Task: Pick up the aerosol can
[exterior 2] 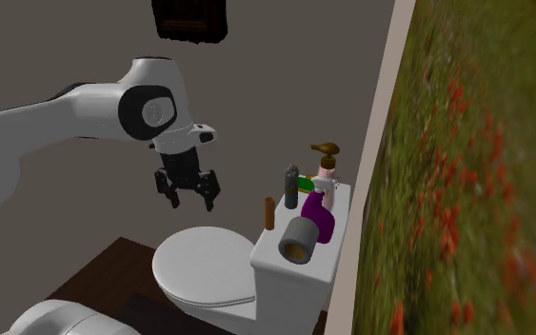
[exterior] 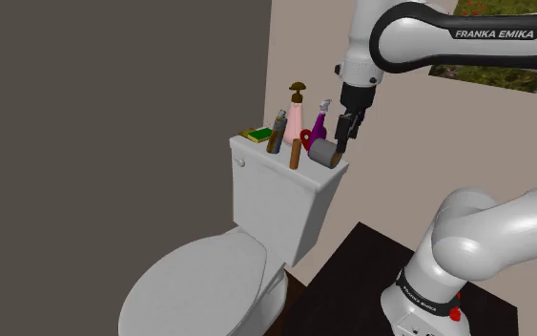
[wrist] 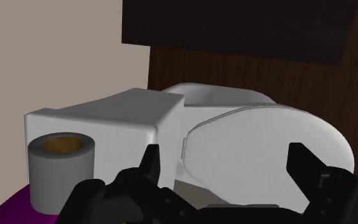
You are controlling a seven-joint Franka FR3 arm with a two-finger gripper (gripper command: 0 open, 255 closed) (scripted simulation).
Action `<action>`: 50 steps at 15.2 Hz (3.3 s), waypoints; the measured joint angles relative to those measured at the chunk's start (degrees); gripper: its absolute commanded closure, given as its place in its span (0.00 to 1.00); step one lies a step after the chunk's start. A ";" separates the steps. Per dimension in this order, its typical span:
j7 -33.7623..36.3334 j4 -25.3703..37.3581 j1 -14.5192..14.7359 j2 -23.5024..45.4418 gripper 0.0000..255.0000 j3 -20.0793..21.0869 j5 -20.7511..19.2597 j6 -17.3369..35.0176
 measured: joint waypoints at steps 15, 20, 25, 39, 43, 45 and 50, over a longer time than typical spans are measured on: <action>-5.58 16.07 -1.20 25.14 0.00 -9.92 6.38 14.47; -9.32 25.17 -1.54 35.70 0.00 -13.53 11.91 17.04; -13.46 35.68 -3.06 46.02 0.00 -16.34 18.94 17.01; -18.59 47.62 -6.83 60.90 0.00 -17.34 29.31 18.99; -18.68 47.24 -6.80 60.74 1.00 -17.35 29.32 19.31; -18.68 47.18 -6.79 60.70 1.00 -17.36 29.30 19.33; -18.70 47.12 -6.80 60.65 1.00 -17.37 29.30 19.38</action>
